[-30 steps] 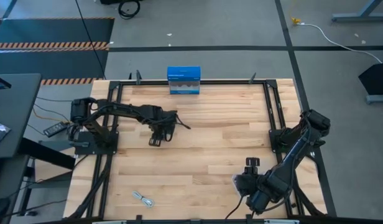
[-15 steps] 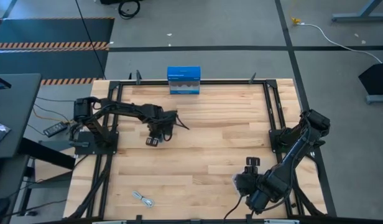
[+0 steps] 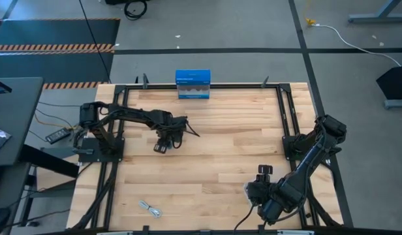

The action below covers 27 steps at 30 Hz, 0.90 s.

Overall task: Pick and place USB-C Cables
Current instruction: Put the light blue charger cable into the transparent bin

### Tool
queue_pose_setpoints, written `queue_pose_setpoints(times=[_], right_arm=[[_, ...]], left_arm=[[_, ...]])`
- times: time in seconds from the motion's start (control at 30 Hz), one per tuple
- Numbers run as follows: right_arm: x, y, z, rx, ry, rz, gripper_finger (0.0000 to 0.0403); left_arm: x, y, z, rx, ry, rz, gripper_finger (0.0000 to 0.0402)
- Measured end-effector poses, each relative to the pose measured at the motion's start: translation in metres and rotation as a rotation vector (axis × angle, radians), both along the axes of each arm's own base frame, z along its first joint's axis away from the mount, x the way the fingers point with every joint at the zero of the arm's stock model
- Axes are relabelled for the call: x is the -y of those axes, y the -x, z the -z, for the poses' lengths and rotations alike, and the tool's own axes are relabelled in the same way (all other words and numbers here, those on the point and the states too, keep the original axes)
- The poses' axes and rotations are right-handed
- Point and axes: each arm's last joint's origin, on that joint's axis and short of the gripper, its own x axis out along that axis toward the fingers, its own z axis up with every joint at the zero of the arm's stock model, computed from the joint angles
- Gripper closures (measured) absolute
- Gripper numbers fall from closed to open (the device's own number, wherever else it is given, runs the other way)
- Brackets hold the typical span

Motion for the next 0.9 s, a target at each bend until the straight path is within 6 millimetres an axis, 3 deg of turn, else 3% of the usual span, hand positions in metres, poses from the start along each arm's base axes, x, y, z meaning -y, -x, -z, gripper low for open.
queue_pose_setpoints(times=[0.2,0.53,0.63,0.77,0.9], right_arm=[[-0.001,0.001,0.000,0.007,-0.006,0.016,0.0199],[-0.001,0.001,0.000,0.008,-0.006,0.015,0.0199],[-0.001,0.001,0.000,0.008,-0.006,0.015,0.0199],[0.001,0.000,-0.002,0.021,0.021,0.026,0.0199],[0.001,-0.005,-0.024,0.234,0.101,0.062,0.0202]], left_arm=[[0.000,-0.001,0.012,-0.054,0.019,-0.008,0.0237],[0.001,0.001,0.002,-0.011,0.037,-0.068,0.0374],[0.004,0.001,-0.004,0.003,0.047,-0.100,0.0387],[0.010,-0.009,-0.027,0.060,0.070,-0.126,0.0383],[0.020,-0.027,-0.061,0.183,0.134,-0.112,0.0388]])
